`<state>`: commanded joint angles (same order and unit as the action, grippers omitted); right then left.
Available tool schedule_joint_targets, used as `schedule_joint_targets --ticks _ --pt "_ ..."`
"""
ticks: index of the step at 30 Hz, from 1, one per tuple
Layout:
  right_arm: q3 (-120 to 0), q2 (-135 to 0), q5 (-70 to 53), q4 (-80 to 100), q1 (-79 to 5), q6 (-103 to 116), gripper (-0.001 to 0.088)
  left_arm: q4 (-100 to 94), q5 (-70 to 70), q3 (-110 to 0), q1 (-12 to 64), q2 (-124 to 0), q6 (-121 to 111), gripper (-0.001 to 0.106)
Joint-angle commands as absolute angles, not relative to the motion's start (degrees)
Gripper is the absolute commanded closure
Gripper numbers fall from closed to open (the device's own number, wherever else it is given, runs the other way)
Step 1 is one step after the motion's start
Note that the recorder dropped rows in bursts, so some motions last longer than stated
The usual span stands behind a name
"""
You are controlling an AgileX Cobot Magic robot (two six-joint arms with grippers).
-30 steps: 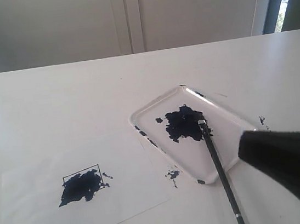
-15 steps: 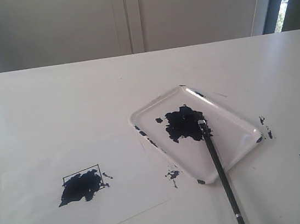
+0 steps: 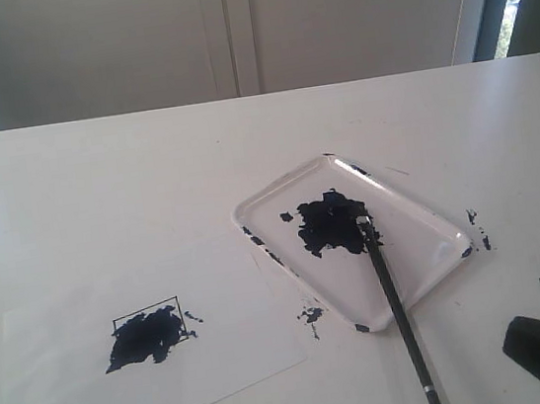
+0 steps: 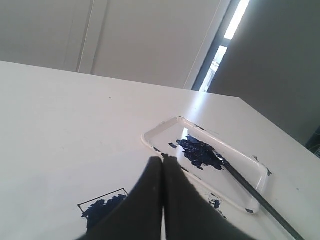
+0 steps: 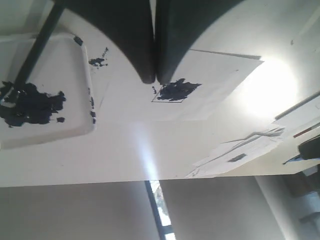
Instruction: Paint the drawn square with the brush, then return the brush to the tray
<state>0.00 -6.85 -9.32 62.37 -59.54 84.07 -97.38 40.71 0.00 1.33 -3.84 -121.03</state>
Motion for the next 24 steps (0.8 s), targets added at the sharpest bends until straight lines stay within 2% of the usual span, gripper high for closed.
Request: schedule_joint_targets --ticks 24 --pt "0.0 -6.85 -8.75 62.37 -59.54 87.63 0.0868 -97.77 42.0 0.0 1.33 -3.84 -121.03 0.105"
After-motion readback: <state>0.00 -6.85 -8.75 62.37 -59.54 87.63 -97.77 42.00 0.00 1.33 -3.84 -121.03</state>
